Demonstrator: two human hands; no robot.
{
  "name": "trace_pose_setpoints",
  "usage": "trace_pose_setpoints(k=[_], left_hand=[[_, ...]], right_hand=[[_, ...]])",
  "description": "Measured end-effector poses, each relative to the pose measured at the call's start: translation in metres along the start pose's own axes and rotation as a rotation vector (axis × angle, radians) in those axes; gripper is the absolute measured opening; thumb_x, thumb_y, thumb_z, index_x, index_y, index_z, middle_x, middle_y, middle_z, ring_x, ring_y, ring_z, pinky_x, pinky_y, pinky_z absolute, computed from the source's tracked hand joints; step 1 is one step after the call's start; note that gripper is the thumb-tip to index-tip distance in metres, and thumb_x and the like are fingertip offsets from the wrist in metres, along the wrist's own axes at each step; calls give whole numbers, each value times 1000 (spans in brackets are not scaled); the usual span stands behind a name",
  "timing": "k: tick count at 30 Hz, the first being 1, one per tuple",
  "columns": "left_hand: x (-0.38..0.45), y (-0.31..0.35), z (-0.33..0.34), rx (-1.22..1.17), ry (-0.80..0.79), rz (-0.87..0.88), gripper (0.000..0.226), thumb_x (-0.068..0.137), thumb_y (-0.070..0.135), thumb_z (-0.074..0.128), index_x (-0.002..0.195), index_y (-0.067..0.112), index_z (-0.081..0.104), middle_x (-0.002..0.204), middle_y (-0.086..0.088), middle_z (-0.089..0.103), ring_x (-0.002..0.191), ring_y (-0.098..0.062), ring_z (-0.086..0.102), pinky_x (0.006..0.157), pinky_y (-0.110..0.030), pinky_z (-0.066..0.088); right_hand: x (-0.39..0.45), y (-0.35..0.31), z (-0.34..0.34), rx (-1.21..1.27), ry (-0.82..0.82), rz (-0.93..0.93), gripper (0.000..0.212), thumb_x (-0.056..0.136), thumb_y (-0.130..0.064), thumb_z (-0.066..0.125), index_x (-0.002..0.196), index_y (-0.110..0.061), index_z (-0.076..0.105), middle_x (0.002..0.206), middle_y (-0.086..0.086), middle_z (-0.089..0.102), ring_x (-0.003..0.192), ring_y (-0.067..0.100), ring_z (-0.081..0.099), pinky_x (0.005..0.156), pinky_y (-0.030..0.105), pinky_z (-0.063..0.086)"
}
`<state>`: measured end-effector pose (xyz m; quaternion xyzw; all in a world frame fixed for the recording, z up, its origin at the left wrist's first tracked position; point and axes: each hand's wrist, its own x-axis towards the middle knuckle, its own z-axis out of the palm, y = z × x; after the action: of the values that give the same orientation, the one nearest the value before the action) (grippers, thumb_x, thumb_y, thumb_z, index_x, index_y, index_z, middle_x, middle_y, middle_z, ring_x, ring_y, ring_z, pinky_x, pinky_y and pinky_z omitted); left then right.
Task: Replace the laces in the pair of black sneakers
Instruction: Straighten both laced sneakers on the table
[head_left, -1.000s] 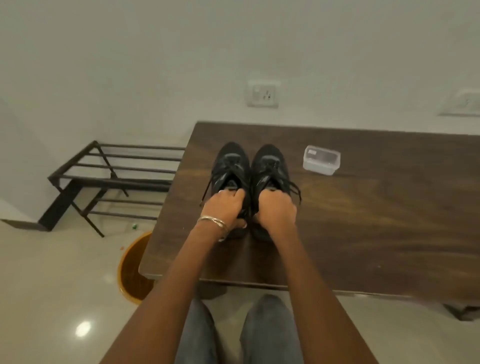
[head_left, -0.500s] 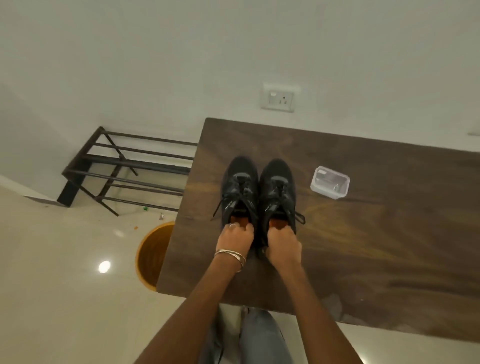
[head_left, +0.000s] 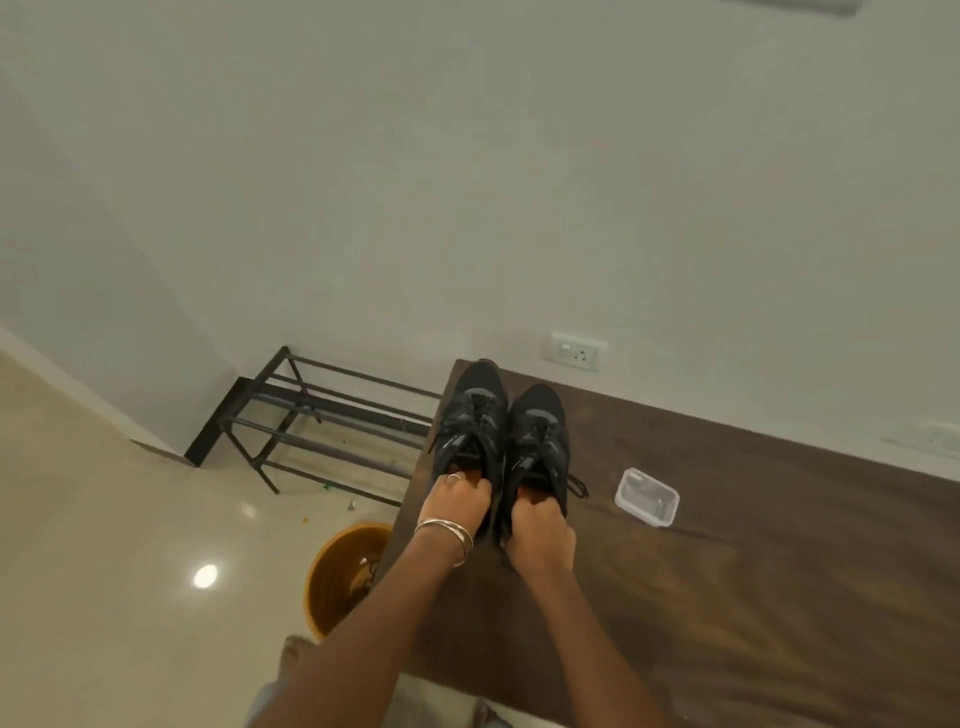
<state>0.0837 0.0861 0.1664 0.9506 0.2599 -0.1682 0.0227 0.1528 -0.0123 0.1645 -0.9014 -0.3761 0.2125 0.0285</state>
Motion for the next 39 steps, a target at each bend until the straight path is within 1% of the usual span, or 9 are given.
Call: trace_pose_setpoints(k=[6, 10, 11, 17, 21, 25, 30, 36, 39], left_hand=[[6, -86, -26, -45, 71, -24, 26, 95, 11, 49, 120, 6, 53, 117, -14, 62, 114, -31, 55, 101, -38, 39], [0, -174, -33, -64, 74, 32, 25, 94, 14, 52, 118, 7, 54, 115, -14, 62, 111, -30, 56, 100, -38, 40], [-4, -173, -34, -78, 109, 38, 25, 93, 15, 54, 117, 8, 54, 115, -13, 62, 111, -30, 56, 100, -38, 41], [-24, -280, -19, -47, 7, 141, 30, 92, 17, 56, 120, 9, 52, 117, -12, 61, 113, -28, 55, 102, -37, 40], [-32, -317, -3, -14, -67, 149, 36, 92, 13, 53, 127, 8, 47, 122, -14, 58, 118, -29, 51, 103, -37, 37], [-27, -338, 14, -13, -118, 134, 40, 93, 11, 50, 132, 7, 44, 125, -16, 58, 121, -31, 50, 104, -37, 36], [3, -353, 39, 10, -89, 142, 42, 95, 11, 46, 136, 7, 39, 126, -14, 57, 122, -30, 48, 104, -36, 34], [88, -350, 118, -15, -106, 142, 52, 98, 9, 40, 147, 7, 24, 127, -14, 58, 128, -30, 43, 108, -37, 29], [124, -346, 157, -38, -123, 164, 52, 98, 9, 39, 148, 7, 24, 126, -14, 60, 128, -31, 42, 109, -37, 27]], right_hand=[[34, -82, -18, 8, 71, -28, 18, 94, -19, 61, 111, -14, 63, 110, 6, 64, 111, 25, 58, 87, 40, 55], [49, -165, -16, -7, 74, 14, 25, 93, -21, 63, 116, -14, 61, 114, 7, 63, 115, 26, 56, 90, 41, 54], [47, -166, -18, -15, 58, 17, 26, 93, -21, 63, 118, -14, 60, 115, 7, 62, 115, 26, 56, 91, 41, 54], [43, -271, 9, 48, 31, 128, 28, 93, -20, 64, 120, -16, 59, 118, 6, 61, 115, 23, 56, 93, 39, 53], [46, -307, 31, 38, 5, 139, 34, 93, -18, 62, 126, -15, 54, 124, 7, 58, 123, 25, 52, 97, 41, 52], [61, -322, 51, 7, -29, 126, 34, 94, -18, 61, 127, -12, 53, 126, 9, 59, 128, 25, 48, 97, 43, 51], [97, -328, 80, 3, -27, 128, 40, 95, -20, 60, 131, -10, 48, 128, 11, 57, 134, 26, 43, 94, 44, 53], [182, -295, 150, -16, -35, 131, 38, 96, -26, 59, 130, -12, 50, 132, 7, 57, 141, 23, 35, 98, 43, 52], [214, -276, 179, -70, -62, 147, 34, 97, -24, 57, 128, -11, 52, 133, 8, 56, 144, 24, 30, 100, 44, 48]])
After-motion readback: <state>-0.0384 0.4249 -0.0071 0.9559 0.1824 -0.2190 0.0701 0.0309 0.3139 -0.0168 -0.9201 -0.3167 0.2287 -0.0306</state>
